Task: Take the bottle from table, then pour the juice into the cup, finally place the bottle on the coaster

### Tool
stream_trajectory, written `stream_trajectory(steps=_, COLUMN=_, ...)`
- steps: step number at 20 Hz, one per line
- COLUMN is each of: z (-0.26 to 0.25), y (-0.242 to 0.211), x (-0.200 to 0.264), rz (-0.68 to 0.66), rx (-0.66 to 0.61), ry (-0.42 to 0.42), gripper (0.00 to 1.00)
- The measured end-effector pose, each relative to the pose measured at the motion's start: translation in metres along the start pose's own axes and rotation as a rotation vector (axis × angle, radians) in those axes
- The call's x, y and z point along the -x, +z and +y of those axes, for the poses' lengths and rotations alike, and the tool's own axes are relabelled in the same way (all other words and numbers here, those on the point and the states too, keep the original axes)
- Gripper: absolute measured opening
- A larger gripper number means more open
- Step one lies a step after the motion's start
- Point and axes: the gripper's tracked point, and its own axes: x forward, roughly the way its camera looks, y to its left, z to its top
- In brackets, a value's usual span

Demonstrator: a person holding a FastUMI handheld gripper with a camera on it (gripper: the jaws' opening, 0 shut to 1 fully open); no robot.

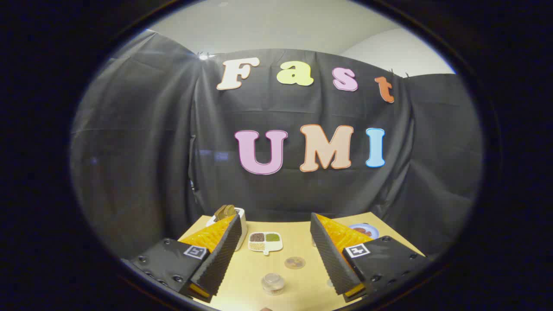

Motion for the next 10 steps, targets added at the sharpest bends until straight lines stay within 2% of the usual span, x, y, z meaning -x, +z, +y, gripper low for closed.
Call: stream_trajectory(steps=10, z=-0.003, y=-0.015, x=0.003, rz=0.028, rx=0.043, ry=0.009, gripper=0.99)
